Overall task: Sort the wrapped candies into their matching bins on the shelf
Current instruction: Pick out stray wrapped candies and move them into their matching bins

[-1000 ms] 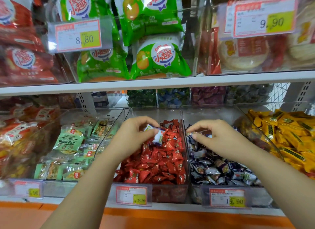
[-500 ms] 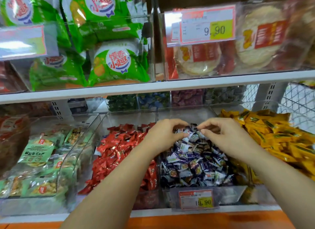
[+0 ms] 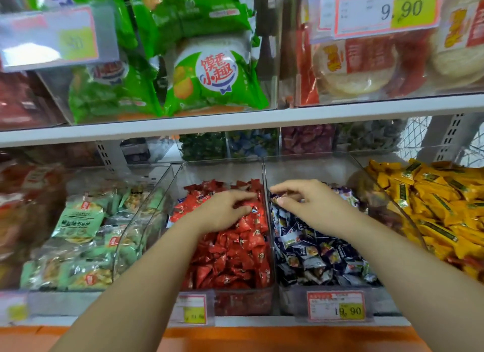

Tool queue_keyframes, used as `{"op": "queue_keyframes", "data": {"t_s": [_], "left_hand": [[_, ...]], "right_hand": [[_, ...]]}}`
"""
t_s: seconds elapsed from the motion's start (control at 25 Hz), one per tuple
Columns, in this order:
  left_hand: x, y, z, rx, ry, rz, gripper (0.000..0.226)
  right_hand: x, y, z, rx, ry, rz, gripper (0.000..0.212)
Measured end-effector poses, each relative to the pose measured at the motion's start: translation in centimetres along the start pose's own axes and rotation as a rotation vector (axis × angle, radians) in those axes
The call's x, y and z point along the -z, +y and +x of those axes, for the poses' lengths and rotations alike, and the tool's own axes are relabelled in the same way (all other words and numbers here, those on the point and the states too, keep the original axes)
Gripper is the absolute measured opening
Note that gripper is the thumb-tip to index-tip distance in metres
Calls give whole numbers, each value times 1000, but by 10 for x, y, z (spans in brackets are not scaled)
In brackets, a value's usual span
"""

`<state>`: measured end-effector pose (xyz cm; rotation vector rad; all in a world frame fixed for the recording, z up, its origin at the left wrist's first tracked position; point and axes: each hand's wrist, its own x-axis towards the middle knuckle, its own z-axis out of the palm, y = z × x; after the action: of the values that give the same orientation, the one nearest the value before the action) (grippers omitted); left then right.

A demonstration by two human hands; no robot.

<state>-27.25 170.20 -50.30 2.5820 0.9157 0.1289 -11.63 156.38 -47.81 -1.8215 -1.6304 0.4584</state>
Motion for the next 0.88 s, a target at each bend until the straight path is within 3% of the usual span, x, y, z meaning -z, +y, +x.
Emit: {"op": "queue_keyframes", "data": {"t_s": [0.12,0.36,0.44,0.6,0.76,0.88], "left_hand": [[7,0,-3,-7,-194,32,31],[37,-1,-36,-30,-397,143,29],[50,5,-35,-2,-372,76,26],[39,16,-4,-38,-129,4,31],[14,14,15,24,-403,106,57],[21,2,9,41,-456,157,56]], "right_hand": [[-11,-2,9,1,-62,5,34],[-8,2,9,-3,-113,5,33],[-9,3,8,-9,-127,17,34],[-8,5,7,-16,-122,45,32],[-9,8,7,-26,-134,44,32],[-8,7,6,-18,-148,54,35]]}}
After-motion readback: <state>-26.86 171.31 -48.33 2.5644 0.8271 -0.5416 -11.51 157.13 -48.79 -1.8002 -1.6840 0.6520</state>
